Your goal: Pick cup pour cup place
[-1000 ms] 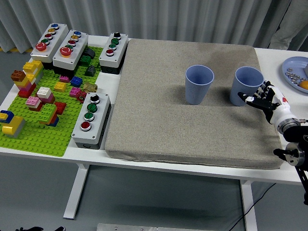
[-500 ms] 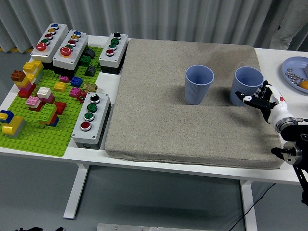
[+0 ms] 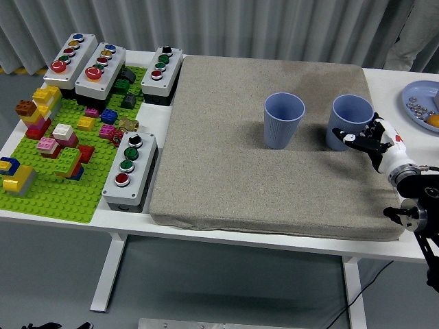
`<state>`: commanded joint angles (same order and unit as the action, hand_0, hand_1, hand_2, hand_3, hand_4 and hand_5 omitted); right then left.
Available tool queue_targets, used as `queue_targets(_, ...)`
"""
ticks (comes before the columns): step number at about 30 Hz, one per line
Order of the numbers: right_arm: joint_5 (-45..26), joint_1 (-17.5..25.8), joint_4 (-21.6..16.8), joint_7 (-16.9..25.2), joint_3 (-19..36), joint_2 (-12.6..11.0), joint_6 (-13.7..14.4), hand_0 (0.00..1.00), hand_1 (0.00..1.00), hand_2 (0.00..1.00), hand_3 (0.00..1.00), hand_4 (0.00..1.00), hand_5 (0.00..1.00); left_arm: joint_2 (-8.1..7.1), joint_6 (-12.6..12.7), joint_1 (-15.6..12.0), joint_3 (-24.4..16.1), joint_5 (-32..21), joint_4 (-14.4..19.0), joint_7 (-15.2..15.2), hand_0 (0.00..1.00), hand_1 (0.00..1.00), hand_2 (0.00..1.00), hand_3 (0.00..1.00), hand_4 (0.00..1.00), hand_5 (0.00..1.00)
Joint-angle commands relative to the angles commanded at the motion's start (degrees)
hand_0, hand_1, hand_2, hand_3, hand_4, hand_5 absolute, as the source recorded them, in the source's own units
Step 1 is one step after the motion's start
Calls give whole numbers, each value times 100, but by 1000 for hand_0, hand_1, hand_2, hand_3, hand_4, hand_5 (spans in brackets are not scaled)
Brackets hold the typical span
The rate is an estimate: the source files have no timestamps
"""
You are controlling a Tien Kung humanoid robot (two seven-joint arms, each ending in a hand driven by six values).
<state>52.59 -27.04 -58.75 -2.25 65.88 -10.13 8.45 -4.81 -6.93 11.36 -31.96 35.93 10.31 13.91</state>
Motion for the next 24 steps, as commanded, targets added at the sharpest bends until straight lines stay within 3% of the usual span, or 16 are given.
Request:
queue_targets(21,-188,-101,151,84,-49,76,30,941,895,981,964,831,176,-8,-1,32,13,-12,0,-2,771,764,819,668,502,998)
queue_targets(22,-214,-103,153,98,-52,75,42,881,813,828,843,761,98,-9,-1,31,14,-13,0,-2,771,764,819,667,503,998)
queue_targets(24,-286,-98,155,152,-63,74,80,881,813,828,843,761,98,-8,-2,29,8,-4,0,1,771,764,819,667,503,998)
